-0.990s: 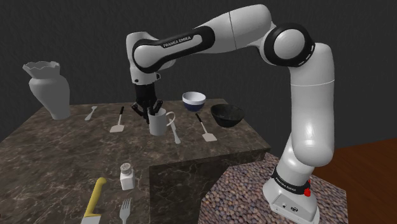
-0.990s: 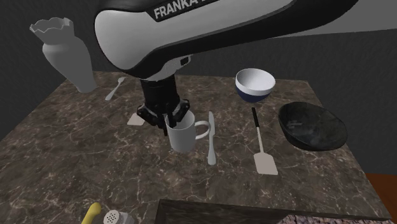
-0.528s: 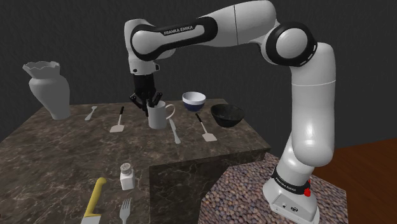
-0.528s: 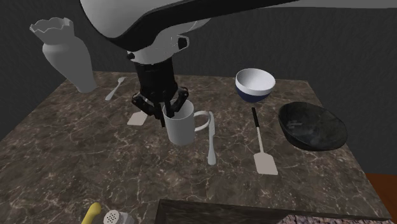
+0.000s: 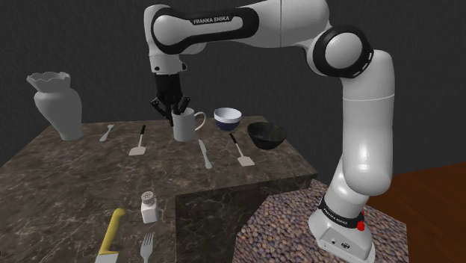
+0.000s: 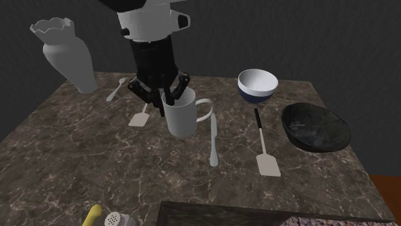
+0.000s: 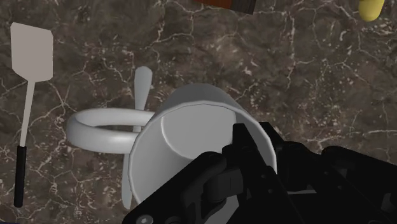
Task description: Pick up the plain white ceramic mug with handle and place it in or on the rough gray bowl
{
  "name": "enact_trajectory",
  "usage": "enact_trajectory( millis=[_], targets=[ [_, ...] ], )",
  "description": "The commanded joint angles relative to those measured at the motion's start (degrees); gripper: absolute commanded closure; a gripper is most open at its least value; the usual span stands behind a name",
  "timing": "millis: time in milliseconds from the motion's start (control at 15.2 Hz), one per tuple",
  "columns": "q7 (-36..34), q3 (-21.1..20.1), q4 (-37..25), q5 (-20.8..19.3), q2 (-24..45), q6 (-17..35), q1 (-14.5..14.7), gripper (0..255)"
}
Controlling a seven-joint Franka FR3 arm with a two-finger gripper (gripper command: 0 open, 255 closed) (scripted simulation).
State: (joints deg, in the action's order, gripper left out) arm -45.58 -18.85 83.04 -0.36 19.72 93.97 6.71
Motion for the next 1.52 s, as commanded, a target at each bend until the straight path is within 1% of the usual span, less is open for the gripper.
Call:
enact_trajectory(
  millis=[0, 264, 528, 792, 1122, 1452],
  targets=[
    [-0.16, -0.06, -1.65, 0.00, 0.03, -1.63, 0.12, 255],
    [-0.37, -0.12, -4.62, -0.05, 0.23, -4.39, 0.30, 255],
    [4.44, 1.01, 5.82, 2.06, -7.86, -2.03, -3.71, 255],
    [9.59, 2.82, 14.12, 3.62, -14.86, -0.79, -6.94, 255],
    [16.20, 5.84, 22.32, 4.55, -22.34, -0.28, -10.26, 255],
    [22.83, 9.44, 28.58, 4.31, -28.48, -0.47, -13.16, 255]
  ],
)
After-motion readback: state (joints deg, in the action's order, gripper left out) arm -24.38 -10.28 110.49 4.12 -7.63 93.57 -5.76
